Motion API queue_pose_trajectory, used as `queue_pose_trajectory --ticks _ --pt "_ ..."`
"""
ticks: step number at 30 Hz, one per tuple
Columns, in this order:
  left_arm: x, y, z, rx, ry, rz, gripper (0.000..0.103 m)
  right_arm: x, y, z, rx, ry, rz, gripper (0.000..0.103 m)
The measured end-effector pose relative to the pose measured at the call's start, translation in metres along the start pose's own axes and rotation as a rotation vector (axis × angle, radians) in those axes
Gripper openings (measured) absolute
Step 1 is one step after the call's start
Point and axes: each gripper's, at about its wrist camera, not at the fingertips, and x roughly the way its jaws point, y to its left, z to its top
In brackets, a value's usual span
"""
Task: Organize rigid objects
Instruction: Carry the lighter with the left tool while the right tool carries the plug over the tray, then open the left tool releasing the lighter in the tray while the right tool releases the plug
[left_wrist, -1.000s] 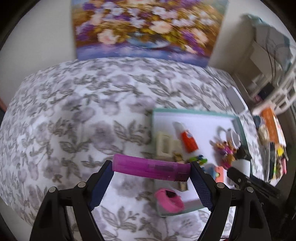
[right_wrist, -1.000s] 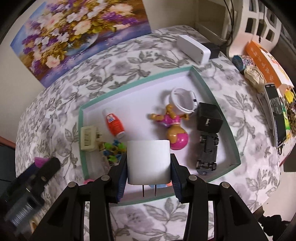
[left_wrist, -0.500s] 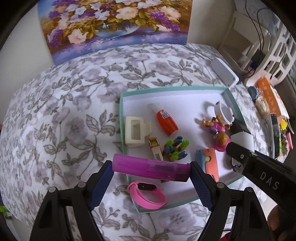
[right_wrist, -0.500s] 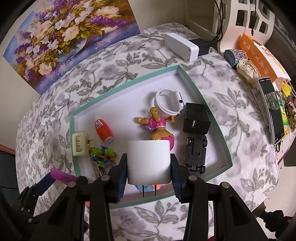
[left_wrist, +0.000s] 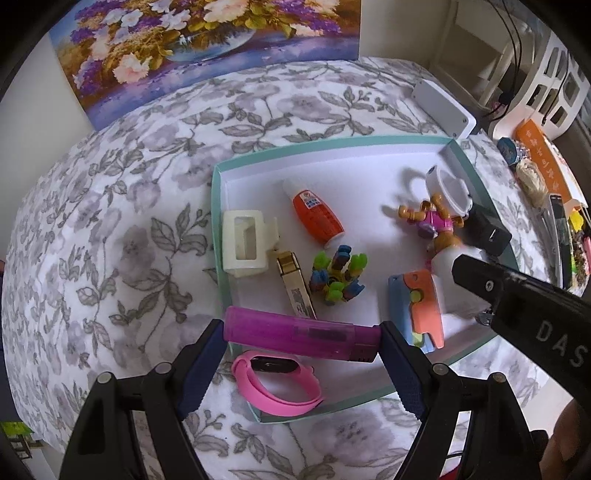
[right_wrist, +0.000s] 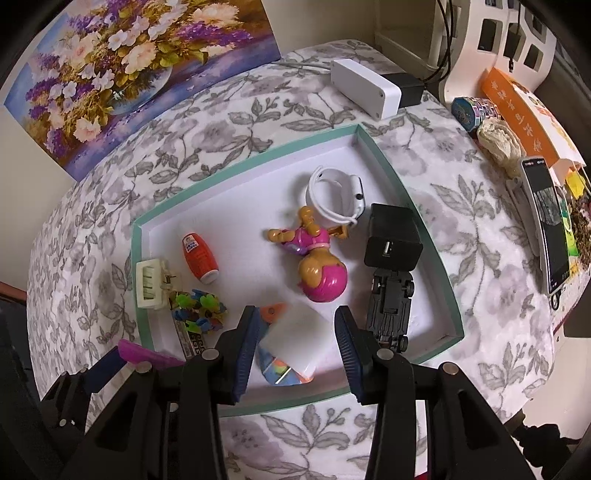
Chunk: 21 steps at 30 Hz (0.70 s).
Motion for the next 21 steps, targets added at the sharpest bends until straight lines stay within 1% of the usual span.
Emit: queue_pose_trajectory --ticks 11,14,21 --pt "0.005 -0.001 0.000 -0.005 0.014 0.001 0.086 -0.002 0.002 0.000 -0.008 -0.006 0.006 0.044" --pt "0.005 0.003 0.000 -0.018 0.016 -0.004 0.094 -0.003 0.002 0.001 -0.006 -0.007 0.007 0.044" --pt "0.002 0.015 0.002 -0.064 0.009 -0.029 0.094 -0.004 0.000 0.002 0.003 -0.012 0.007 0.044"
